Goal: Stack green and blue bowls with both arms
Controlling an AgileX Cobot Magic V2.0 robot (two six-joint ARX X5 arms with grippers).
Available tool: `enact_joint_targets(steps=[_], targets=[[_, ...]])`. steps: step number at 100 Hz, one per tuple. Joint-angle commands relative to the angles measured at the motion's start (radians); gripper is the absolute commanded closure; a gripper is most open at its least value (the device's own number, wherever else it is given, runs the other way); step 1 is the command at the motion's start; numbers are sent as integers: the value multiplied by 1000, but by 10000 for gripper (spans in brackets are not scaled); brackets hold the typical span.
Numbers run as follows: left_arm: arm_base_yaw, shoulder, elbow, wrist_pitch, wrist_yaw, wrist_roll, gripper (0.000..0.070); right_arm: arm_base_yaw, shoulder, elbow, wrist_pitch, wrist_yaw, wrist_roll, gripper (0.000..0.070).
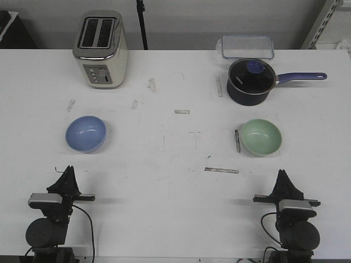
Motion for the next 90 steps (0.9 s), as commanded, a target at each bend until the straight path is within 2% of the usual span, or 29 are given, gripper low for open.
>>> enact_joint_targets(steps=[1, 32, 43, 52, 73, 90], targets=[[1, -2, -22, 13, 3, 5, 698, -1, 0, -2, 11, 1, 9, 684], [1, -2, -22, 13, 3, 5, 698, -1, 0, -2, 39, -1, 13, 685], [1, -2, -22, 13, 3, 5, 698, 2, 0, 7, 110, -50, -9, 687], [1, -2, -22, 13, 3, 5, 698, 2, 5, 42, 110, -63, -47, 690], [1, -2, -22, 13, 3, 5, 698, 2, 111, 192, 43, -45, -48, 691], [1, -2, -22, 13, 3, 5, 698, 2, 293, 377, -109, -31, -47, 691]])
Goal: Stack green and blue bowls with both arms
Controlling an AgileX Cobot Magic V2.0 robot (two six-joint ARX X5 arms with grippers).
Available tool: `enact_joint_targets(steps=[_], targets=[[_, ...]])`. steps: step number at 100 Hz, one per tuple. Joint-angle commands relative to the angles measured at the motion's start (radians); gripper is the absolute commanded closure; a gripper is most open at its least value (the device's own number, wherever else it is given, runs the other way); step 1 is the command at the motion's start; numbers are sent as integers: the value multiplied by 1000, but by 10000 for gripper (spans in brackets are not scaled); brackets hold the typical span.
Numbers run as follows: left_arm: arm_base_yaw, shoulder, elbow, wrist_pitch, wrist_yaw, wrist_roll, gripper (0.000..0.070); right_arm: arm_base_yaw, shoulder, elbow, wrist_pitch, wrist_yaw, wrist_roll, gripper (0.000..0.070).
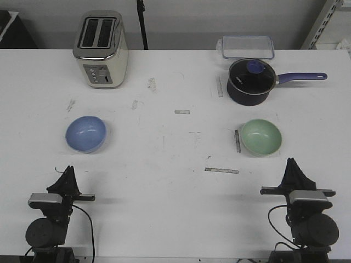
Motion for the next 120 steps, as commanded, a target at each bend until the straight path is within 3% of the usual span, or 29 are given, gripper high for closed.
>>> enact_joint_targets(steps=[1, 37, 65, 79, 85, 90, 91, 96, 99, 106, 120], targets=[[1, -2, -22, 13, 3, 5, 698, 2, 74, 74, -50, 2, -7, 691], [1, -2, -22, 13, 3, 5, 698, 1, 544, 502, -445, 8, 71, 691], [1, -2, -22, 13, 3, 5, 698, -18, 944, 849, -742, -4, 80, 690], [1, -2, -22, 13, 3, 5, 698, -80, 1114, 985, -824, -76, 79, 678], [1, -2, -22, 13, 3, 5, 698, -126, 1178, 1028, -826, -132, 78, 572], [1, -2, -22, 13, 3, 5, 698, -164, 1224, 1056, -826, -183, 77, 391], [1, -2, -22, 13, 3, 5, 698, -175, 1238, 1063, -826, -201, 76, 329], [1, -2, -22, 13, 3, 5, 698, -203, 1277, 1079, -825, -252, 68, 170], [1, -2, -22, 13, 3, 5, 698, -215, 1293, 1081, -820, -274, 61, 124], [1, -2, -22, 13, 3, 5, 698, -240, 1339, 1081, -811, -322, 47, 108], [1, -2, -22, 13, 3, 5, 698, -264, 1425, 1081, -810, -343, 46, 108]])
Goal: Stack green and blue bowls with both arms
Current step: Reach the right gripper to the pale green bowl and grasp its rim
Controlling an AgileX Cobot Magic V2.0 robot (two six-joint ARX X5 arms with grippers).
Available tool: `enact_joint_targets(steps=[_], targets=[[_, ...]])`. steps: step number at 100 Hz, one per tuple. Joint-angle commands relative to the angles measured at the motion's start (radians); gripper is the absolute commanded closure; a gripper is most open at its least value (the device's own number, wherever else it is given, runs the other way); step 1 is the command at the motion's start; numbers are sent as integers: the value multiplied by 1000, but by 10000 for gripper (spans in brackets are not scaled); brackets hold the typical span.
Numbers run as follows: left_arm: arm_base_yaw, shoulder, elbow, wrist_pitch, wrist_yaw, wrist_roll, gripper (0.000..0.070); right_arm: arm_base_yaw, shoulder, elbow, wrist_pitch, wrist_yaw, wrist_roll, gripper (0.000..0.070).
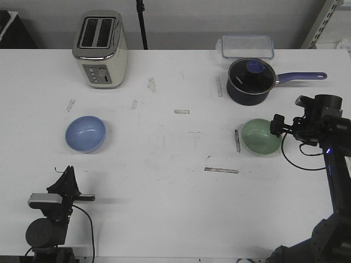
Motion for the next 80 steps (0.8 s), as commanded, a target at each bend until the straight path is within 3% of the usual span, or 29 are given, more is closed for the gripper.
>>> enact_joint_targets(steps=[1, 17, 23, 28, 39, 44, 80], targets=[[1, -2, -22, 13, 3, 5, 698, -5, 48, 19, 3, -5, -11, 108], [1, -2, -22, 13, 3, 5, 698, -8, 125, 18, 28, -2, -14, 117], [1, -2, -22, 13, 3, 5, 698, -8, 153, 18, 34, -2, -15, 163], [1, -2, -22, 13, 3, 5, 698, -8, 170, 18, 35, -2, -15, 272], [1, -2, -22, 13, 3, 5, 698, -6, 182, 18, 48, -2, -15, 593], [1, -2, -22, 13, 3, 5, 698, -7, 182, 18, 53, -2, -15, 700], [1, -2, -22, 13, 3, 5, 698, 48, 118, 144, -20, -3, 15, 700]])
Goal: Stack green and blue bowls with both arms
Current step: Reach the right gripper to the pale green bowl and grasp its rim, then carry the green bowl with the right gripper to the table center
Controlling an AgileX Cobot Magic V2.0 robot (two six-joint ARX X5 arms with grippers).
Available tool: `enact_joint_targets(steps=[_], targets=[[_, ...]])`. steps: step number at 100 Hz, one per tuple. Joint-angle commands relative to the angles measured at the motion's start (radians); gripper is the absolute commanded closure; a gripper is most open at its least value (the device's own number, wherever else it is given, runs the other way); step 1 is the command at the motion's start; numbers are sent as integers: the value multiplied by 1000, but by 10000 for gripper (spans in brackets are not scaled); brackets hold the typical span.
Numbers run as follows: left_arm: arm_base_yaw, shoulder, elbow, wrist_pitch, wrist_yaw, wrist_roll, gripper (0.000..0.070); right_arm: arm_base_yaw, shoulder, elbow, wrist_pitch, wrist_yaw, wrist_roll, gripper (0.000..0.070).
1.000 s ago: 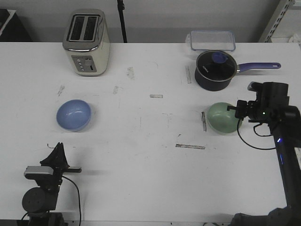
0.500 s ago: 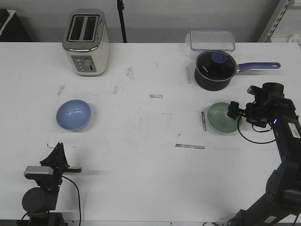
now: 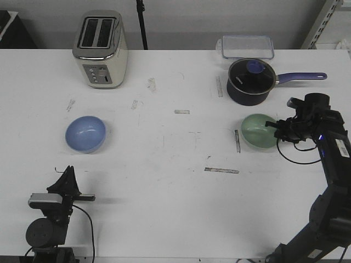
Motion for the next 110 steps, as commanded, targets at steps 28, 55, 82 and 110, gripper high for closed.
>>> enact_joint_targets(steps=[28, 55, 82, 110], targets=[[1, -2, -22, 13, 3, 5, 698, 266, -29, 170, 69, 11, 195, 700], [1, -2, -22, 13, 3, 5, 698, 566, 38, 170, 137, 178, 389, 700], [1, -2, -22, 13, 3, 5, 698, 687, 132, 166, 94, 186, 426, 700], [1, -2, -22, 13, 3, 5, 698, 696, 150, 109, 80, 179, 425, 700]])
